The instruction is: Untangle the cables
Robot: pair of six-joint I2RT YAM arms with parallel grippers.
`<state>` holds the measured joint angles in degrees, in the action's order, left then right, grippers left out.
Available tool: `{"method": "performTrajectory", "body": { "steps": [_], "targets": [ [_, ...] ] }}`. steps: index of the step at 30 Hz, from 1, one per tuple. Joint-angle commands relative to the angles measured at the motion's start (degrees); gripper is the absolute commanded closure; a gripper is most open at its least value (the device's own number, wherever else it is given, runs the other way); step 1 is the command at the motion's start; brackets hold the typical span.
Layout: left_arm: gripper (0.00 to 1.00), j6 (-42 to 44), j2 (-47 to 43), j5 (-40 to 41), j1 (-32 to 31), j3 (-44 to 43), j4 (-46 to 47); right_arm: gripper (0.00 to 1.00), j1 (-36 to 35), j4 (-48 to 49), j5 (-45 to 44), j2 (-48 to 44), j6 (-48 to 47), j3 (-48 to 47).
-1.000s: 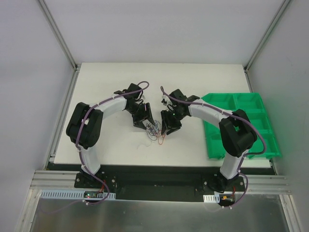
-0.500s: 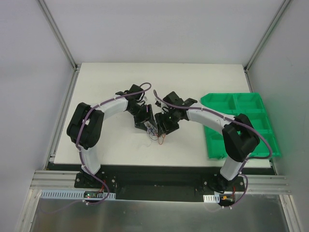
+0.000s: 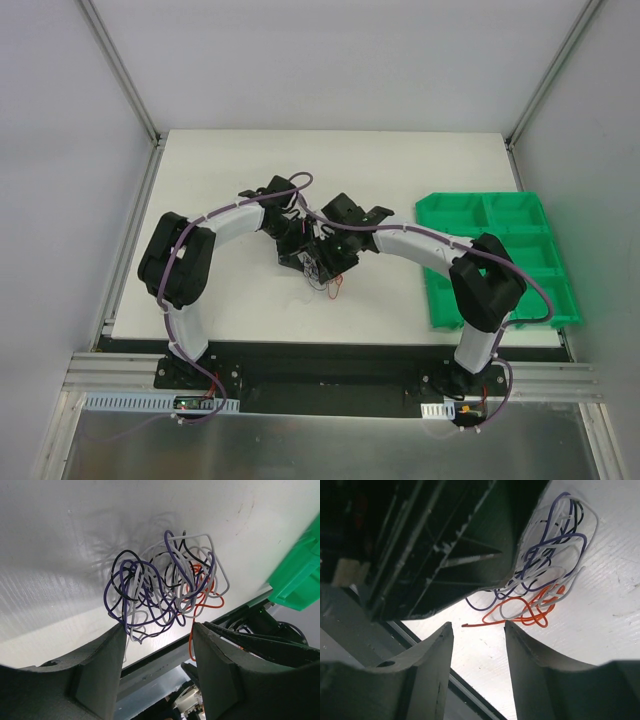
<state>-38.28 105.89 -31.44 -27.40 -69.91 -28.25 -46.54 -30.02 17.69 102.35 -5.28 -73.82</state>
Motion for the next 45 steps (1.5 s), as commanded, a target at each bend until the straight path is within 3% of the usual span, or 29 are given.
{"method": "performTrajectory", "body": {
  "steps": [1,9,15,16,24,31,34,36,38,45],
  "targets": [
    [0.46,1.0,-1.0,-1.4,-0.3,1.0,-0.4,0.53,-0.9,1.3,-0.9,0.1,-1.2,-2.9],
    [0.46,0.9,-0.7,-1.3,-0.3,0.9,-0.4,0.63,-1.7,1.0,-0.8,1.7,-1.1,-3.7],
    [0.46,0.9,0.0,-1.4,-0.3,0.5,-0.4,0.98,-1.7,0.9,0.0,1.5,-1.1,-2.8],
    [0.46,0.9,0.1,-1.6,-0.3,0.4,-0.4,1.00,-1.7,0.8,-0.5,0.4,-1.0,-2.6],
    [0.46,4.3,-6.1,2.5,-1.3,0.8,-0.1,1.00,1.3,0.7,-2.1,-19.9,2.7,3.4],
    [0.53,5.2,-19.6,7.5,-2.1,5.7,6.0,1.00,10.2,6.4,12.0,-28.6,13.2,6.6],
    [0.50,4.5,-24.6,3.8,-2.3,8.2,13.0,1.00,12.7,8.7,16.2,-30.2,16.6,6.3],
    [0.38,4.9,-27.5,1.0,-3.1,9.3,18.8,1.00,14.5,9.0,18.6,-30.8,18.2,4.6],
    [0.34,6.6,-28.4,-2.3,-4.3,9.0,22.5,1.00,16.2,8.8,20.3,-31.2,20.0,3.0],
    [0.38,4.4,-23.4,-15.2,-5.9,8.5,31.9,1.00,22.9,8.9,26.5,-31.5,26.9,-1.5]
  ]
}}
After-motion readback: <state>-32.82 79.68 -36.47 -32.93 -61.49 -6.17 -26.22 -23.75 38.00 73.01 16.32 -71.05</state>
